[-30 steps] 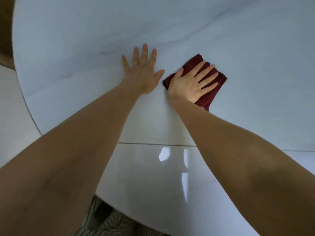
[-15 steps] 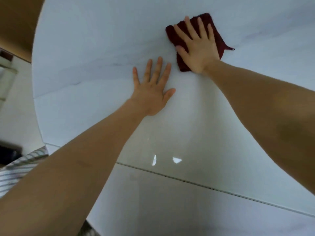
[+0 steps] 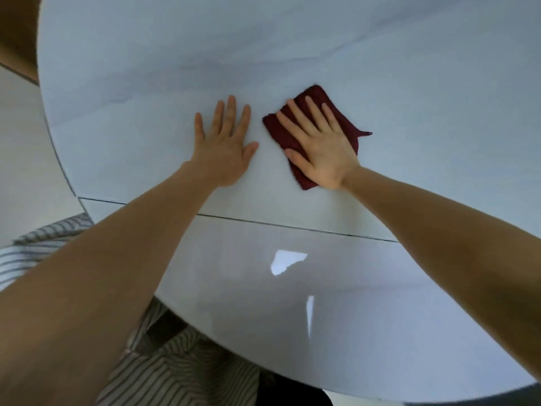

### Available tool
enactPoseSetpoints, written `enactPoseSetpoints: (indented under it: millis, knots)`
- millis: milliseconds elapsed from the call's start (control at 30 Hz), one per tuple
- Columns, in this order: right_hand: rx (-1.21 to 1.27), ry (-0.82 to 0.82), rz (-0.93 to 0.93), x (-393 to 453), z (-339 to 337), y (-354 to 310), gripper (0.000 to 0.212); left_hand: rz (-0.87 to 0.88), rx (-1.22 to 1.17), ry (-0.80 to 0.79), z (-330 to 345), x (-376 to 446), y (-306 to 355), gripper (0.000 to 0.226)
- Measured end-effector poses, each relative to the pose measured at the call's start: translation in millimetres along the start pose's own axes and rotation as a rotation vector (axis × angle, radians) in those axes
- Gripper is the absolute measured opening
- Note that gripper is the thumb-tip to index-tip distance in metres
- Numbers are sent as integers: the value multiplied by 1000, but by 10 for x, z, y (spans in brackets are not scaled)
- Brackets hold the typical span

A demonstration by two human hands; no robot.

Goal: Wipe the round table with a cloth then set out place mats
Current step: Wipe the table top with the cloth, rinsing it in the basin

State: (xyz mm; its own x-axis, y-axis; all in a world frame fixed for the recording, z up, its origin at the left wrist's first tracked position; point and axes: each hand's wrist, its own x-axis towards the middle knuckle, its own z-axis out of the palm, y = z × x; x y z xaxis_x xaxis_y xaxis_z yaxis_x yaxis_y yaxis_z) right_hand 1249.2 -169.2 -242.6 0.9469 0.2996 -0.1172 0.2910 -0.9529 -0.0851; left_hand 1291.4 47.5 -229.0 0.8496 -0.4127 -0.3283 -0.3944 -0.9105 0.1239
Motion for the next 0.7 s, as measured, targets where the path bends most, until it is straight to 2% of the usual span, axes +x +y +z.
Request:
enactPoseSetpoints:
  millis: [200,300,433,533,600,700]
  knots:
    - [19,21,123,-1061,192,-840,61,38,-20,-41,175,-642,-64,68]
    - [30,56,282,-1270,219,-1124,61,112,12,-43,236,-959,-196,68]
    - [99,84,535,-1643,335,-2023,63,182,40,-111,205,-1178,-427,69]
    - [116,122,813,-1644,415,-2934,65,216,38,-165,160,-1245,-504,64]
    - [157,129,967,-1456,412,-3256,67,231,11,-176,139,-1253,-527,61]
    - [192,144,976,-1039,342,-3252,67,273,16,-149,111,-1257,-611,56]
